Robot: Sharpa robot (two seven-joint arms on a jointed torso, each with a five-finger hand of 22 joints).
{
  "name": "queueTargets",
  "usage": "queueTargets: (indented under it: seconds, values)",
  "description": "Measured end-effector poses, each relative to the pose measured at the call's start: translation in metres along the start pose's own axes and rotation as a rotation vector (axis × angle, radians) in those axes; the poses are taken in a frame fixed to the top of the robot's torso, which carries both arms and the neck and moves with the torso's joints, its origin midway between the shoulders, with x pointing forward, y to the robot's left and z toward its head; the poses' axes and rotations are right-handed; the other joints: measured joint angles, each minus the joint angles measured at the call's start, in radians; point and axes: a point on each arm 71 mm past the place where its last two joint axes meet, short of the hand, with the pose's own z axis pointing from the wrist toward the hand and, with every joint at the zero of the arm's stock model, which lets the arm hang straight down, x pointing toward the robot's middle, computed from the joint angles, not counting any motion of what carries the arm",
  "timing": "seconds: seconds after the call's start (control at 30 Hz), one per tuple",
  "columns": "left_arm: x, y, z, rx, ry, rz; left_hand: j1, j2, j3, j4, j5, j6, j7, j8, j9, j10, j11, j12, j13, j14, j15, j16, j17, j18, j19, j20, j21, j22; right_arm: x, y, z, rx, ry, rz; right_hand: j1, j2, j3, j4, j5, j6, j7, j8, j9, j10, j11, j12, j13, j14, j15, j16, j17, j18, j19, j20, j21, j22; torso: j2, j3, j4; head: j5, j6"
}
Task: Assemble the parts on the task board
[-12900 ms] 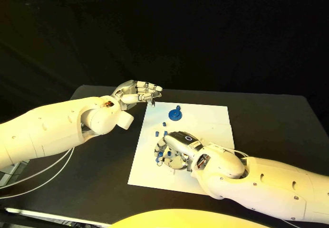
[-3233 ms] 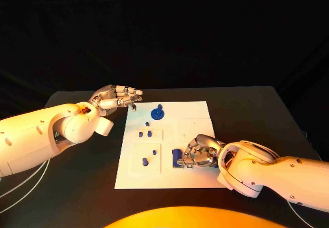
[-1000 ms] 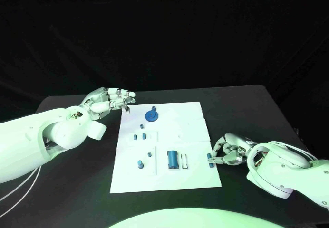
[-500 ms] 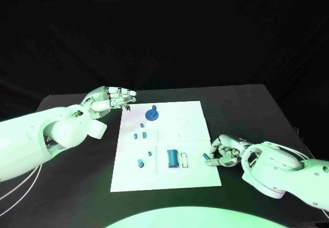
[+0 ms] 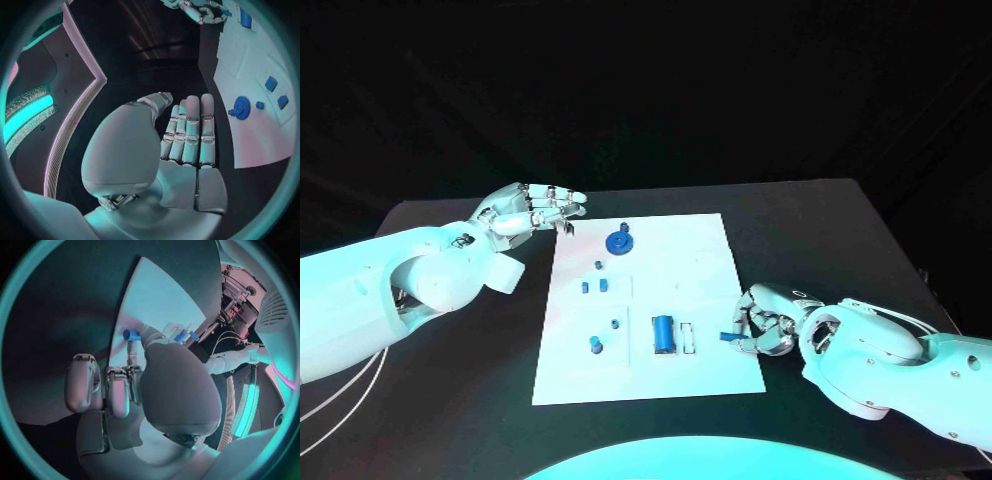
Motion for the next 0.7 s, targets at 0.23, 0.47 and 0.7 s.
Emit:
queueTargets:
  seconds: [0.23, 0.47, 0.7]
  values:
    - [0.0, 0.0, 0.0, -0.001, 0.001, 0.0, 0.0, 0.0, 0.0, 0.0, 0.0, 0.0, 0.0, 0.0, 0.0, 0.0, 0.0, 0.0, 0.0, 0.0, 0.0, 0.0, 0.0, 0.0, 0.0, 0.0, 0.0, 0.0, 0.0, 0.003, -0.002, 0.002, -0.003, 0.019, -0.009, 0.002, 0.06, 0.028, 0.047, -0.01, -0.001, 0.019, -0.002, 0.0, 0.0, 0.0, 0.0, 0.0, 0.0, 0.0, 0.0, 0.0, 0.0, 0.0, 0.0, 0.0, 0.0, 0.0001, -0.0007, 0.003, 0.002]
    - [0.0, 0.0, 0.0, -0.002, 0.001, 0.0, 0.0, 0.0, 0.0, 0.0, 0.0, 0.0, 0.0, 0.004, 0.0, 0.0, 0.0, 0.0, 0.0, 0.0, 0.0, 0.0, 0.001, 0.0, 0.0, 0.0, 0.0, 0.0, -0.003, 0.015, -0.002, 0.002, 0.013, 0.089, -0.085, -0.006, 0.145, -0.012, 0.049, -0.02, 0.001, 0.032, 0.004, 0.0, 0.0, 0.0, 0.0, 0.0, 0.0, 0.0, 0.0, 0.0, 0.0, 0.0, 0.006, 0.0, 0.0, 0.0008, -0.0002, 0.004, 0.005]
    - [0.0, 0.0, 0.0, -0.002, 0.002, 0.0, 0.0, 0.0, 0.0, 0.0, 0.0, 0.0, 0.0, 0.004, 0.0, 0.0, 0.0, 0.0, 0.0, 0.0, 0.0, 0.0, 0.001, 0.0, 0.0, 0.0, 0.0, -0.001, -0.004, 0.027, -0.001, 0.0, 0.035, 0.166, -0.14, -0.008, 0.207, -0.039, 0.049, -0.024, 0.004, 0.032, 0.005, 0.0, 0.0, 0.0, 0.0, 0.0, 0.0, 0.0, 0.001, 0.0, 0.0, 0.0, 0.006, 0.0, 0.0, 0.0011, -0.0002, 0.004, 0.005]
